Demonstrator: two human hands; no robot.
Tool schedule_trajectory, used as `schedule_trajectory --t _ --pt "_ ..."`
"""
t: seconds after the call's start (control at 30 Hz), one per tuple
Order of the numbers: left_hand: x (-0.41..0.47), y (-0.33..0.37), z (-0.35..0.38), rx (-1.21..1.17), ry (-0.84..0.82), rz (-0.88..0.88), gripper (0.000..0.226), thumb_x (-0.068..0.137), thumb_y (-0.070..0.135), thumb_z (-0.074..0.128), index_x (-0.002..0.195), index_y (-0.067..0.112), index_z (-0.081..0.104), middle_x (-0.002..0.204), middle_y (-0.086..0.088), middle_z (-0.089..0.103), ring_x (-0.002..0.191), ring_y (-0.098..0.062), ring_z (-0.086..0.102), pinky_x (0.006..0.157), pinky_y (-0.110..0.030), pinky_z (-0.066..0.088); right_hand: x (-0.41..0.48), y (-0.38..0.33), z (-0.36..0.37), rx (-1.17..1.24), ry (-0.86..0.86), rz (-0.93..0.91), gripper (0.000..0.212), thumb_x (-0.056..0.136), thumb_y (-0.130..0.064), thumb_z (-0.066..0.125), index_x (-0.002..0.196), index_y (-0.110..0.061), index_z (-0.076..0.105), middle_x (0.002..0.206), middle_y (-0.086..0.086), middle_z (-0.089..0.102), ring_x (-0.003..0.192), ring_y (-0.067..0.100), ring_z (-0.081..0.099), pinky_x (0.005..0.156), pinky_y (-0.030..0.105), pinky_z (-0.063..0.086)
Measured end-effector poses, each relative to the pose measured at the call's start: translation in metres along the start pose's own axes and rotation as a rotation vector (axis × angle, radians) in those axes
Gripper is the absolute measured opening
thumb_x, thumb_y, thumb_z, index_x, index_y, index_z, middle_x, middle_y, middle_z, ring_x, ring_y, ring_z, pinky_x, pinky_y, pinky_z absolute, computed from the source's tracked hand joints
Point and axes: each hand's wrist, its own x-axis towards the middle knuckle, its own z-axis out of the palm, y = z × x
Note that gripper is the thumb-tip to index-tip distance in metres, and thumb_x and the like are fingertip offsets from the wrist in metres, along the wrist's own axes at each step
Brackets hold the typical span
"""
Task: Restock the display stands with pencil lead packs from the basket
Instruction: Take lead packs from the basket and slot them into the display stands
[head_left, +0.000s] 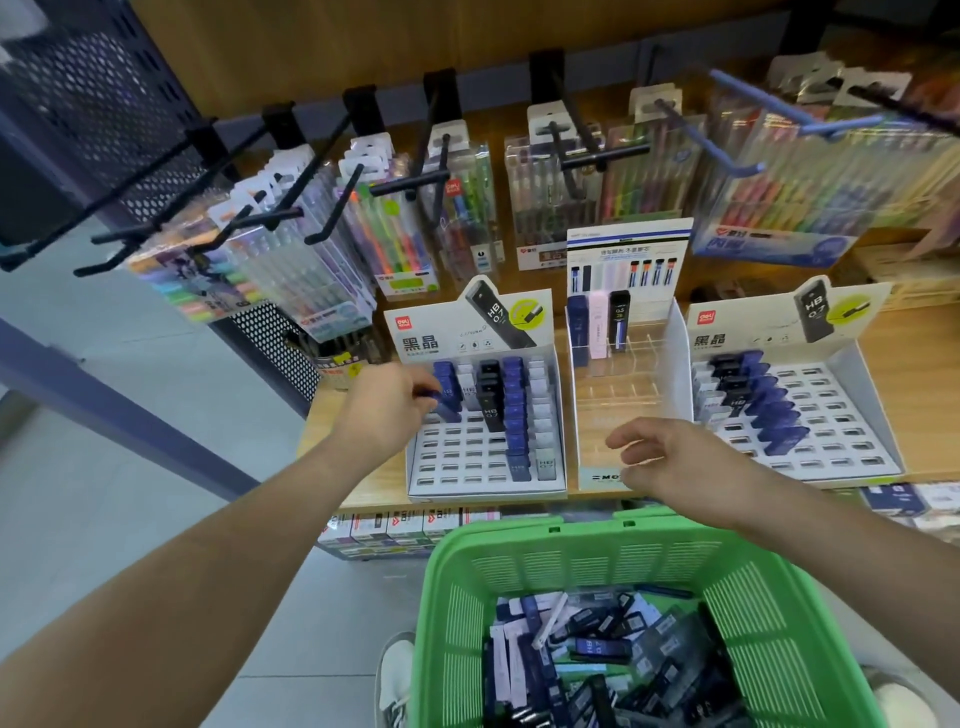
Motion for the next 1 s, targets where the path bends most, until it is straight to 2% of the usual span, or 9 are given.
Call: schedule_trajectory --t 0.13,0.27,0.37,0.43,0.57,0.7,0.8,0.9,1.0 --pt "0.003 -0.004 0.007 0.078 -0.016 0.015 0.021 0.092 0.022 0.061 0.11 0.024 0.073 0.109 0.003 0.072 0.104 -0.018 0.062 0.067 -0.016 0.028 0.002 0.005 -0.001 0.012 0.004 0.026 0.024 0.094 -0.011 0.06 0.111 -0.028 0.059 0.111 -0.001 0.059 0.097 0.029 0.067 0.071 0.03 0.051" --pt "0.011 -0.008 0.019 0.048 -0.064 0.026 0.025 0.095 0.014 0.056 0.117 0.014 0.068 0.117 -0.007 0.069 0.112 -0.025 0.06 0.092 -0.027 0.045 0.002 0.009 -0.001 0.006 0.028 0.018 0.021 0.094 -0.012 0.059 0.107 -0.028 0.062 0.106 -0.003 0.061 0.095 0.033 0.067 0.068 0.031 0.052" --pt "0.014 -0.009 0.027 -0.004 -0.044 0.007 0.015 0.093 0.011 0.058 0.105 0.013 0.065 0.1 -0.007 0.071 0.095 -0.026 0.064 0.082 -0.033 0.051 0.001 0.014 -0.002 0.012 0.041 0.002 0.02 0.094 -0.012 0.057 0.1 -0.03 0.063 0.101 0.002 0.067 0.082 0.032 0.065 0.071 0.04 0.051" --pt "0.016 -0.008 0.026 0.031 -0.021 0.019 0.01 0.092 0.013 0.059 0.098 0.014 0.067 0.092 -0.005 0.071 0.087 -0.025 0.063 0.074 -0.03 0.048 0.001 0.016 -0.003 0.012 0.054 -0.012 0.021 0.095 -0.012 0.055 0.097 -0.031 0.064 0.097 0.008 0.069 0.074 0.028 0.058 0.067 0.037 0.047" --pt "0.013 0.004 0.01 0.128 0.0 0.092 0.018 0.092 0.012 0.056 0.099 0.012 0.072 0.101 -0.005 0.07 0.094 -0.025 0.061 0.08 -0.035 0.05 -0.003 0.022 -0.004 -0.022 0.072 -0.045 0.019 0.096 -0.012 0.054 0.095 -0.027 0.065 0.093 0.014 0.07 0.064 0.023 0.054 0.062 0.035 0.047" --pt "-0.014 0.033 -0.016 0.18 -0.048 0.142 0.014 0.088 0.021 0.057 0.087 0.028 0.07 0.083 0.012 0.065 0.077 -0.013 0.058 0.052 -0.02 0.042 -0.021 0.038 -0.004 -0.183 0.027 -0.084 0.017 0.095 -0.015 0.057 0.1 -0.031 0.063 0.091 -0.007 0.068 0.062 0.014 0.063 0.057 0.026 0.05" --pt "-0.049 0.055 -0.014 0.094 -0.225 0.231 0.014 0.086 0.023 0.059 0.089 0.029 0.071 0.083 0.012 0.07 0.078 -0.012 0.063 0.064 -0.024 0.05 -0.039 0.06 0.002 -0.363 -0.045 -0.082 0.022 0.096 -0.016 0.055 0.112 -0.029 0.063 0.096 -0.006 0.068 0.054 -0.001 0.06 0.051 0.014 0.046" --pt "-0.082 0.064 0.021 0.128 -0.44 0.28 0.018 0.087 0.024 0.054 0.093 0.029 0.07 0.09 0.012 0.07 0.084 -0.011 0.062 0.071 -0.024 0.047 -0.049 0.088 0.01 -0.508 -0.14 -0.04 0.029 0.096 -0.017 0.054 0.124 -0.022 0.059 0.105 -0.002 0.069 0.071 -0.004 0.062 0.063 0.011 0.048" --pt "-0.104 0.064 0.076 0.143 -0.562 0.232 0.02 0.091 0.022 0.053 0.102 0.026 0.069 0.103 0.009 0.069 0.092 -0.013 0.062 0.079 -0.028 0.051 -0.051 0.114 0.021 -0.618 -0.201 0.016 0.038 0.096 -0.023 0.056 0.134 -0.02 0.052 0.122 0.002 0.064 0.103 0.015 0.062 0.089 0.027 0.05"
